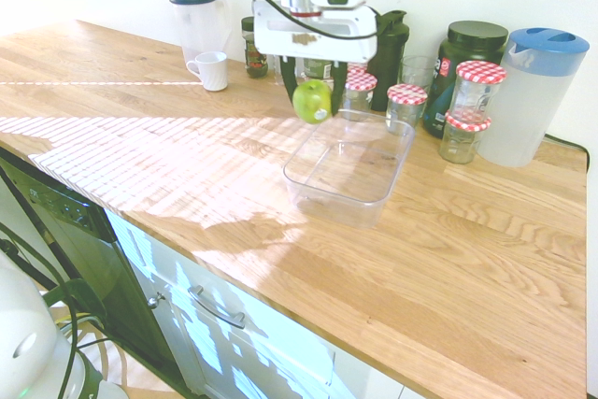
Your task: Put the apple into the container
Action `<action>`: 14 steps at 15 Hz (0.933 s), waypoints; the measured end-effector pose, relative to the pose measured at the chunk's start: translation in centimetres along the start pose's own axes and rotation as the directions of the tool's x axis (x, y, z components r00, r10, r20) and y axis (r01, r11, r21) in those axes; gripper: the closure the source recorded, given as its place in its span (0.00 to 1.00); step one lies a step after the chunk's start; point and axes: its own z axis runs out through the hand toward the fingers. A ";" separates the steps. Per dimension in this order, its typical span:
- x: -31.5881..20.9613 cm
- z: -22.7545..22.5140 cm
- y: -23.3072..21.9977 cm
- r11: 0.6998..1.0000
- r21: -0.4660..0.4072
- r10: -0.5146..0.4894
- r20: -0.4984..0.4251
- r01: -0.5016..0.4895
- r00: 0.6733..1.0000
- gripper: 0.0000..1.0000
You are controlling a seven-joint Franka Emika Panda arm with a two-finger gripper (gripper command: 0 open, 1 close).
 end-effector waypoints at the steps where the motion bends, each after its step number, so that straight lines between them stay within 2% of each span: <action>1: 0.9 0.8 1.4 1.000 0.001 0.028 -0.003 -0.028 1.000 1.00; 5: 2.3 4.3 4.3 0.996 0.022 0.088 -0.022 -0.087 0.996 1.00; 9: 2.6 8.4 4.3 0.996 0.033 0.090 -0.053 -0.088 0.995 1.00; 10: 2.7 9.2 4.1 0.996 0.033 0.090 -0.052 -0.088 0.995 0.00; 14: 2.7 10.6 3.5 0.995 0.036 0.100 -0.051 -0.098 0.994 0.00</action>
